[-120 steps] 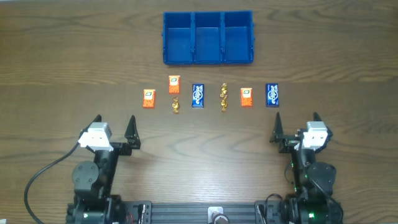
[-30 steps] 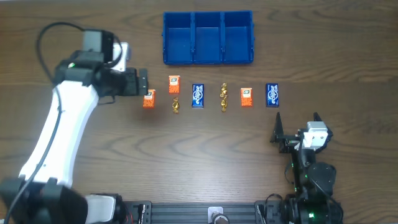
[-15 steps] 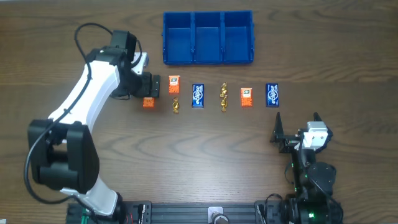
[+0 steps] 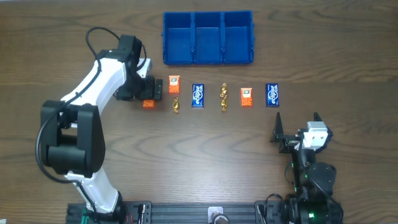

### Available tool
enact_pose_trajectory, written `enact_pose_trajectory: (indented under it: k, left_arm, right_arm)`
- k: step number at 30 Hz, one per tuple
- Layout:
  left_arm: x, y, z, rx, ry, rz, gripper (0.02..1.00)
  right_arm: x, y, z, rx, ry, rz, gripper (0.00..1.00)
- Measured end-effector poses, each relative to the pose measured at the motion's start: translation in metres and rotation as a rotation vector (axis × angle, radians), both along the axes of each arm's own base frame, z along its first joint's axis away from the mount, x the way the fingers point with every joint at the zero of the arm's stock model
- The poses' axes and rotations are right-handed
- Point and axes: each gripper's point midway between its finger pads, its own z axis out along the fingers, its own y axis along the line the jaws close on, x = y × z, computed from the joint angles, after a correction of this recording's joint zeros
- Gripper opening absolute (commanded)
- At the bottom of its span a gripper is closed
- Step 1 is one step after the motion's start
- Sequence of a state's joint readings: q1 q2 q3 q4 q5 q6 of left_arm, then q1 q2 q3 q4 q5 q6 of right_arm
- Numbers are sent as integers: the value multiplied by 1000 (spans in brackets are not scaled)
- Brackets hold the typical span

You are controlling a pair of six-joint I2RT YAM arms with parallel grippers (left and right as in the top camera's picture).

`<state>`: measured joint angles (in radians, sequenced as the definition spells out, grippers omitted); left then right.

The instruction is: Sort Candies Into Trays

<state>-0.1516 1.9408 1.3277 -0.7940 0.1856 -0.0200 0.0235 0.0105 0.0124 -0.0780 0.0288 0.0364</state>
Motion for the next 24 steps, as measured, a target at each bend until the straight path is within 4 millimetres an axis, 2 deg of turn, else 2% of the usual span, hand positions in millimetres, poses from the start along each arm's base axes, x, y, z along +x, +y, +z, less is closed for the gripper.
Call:
enact_pose_trajectory:
  k: [6,20,22,24]
  left_arm:
    - [2,0,-10,3,11,-2,1000]
    - [6,1,-16,61,-8,-15,998]
    - [6,1,-19,63,-1,-17,993]
    - [6,0,-23,66,1,-18,947]
  right_arm:
    - [0,0,0,0,0,0,998]
    - [0,0,0,0,0,0,998]
    - [0,0,0,0,0,0,998]
    - [0,0,0,0,0,0,998]
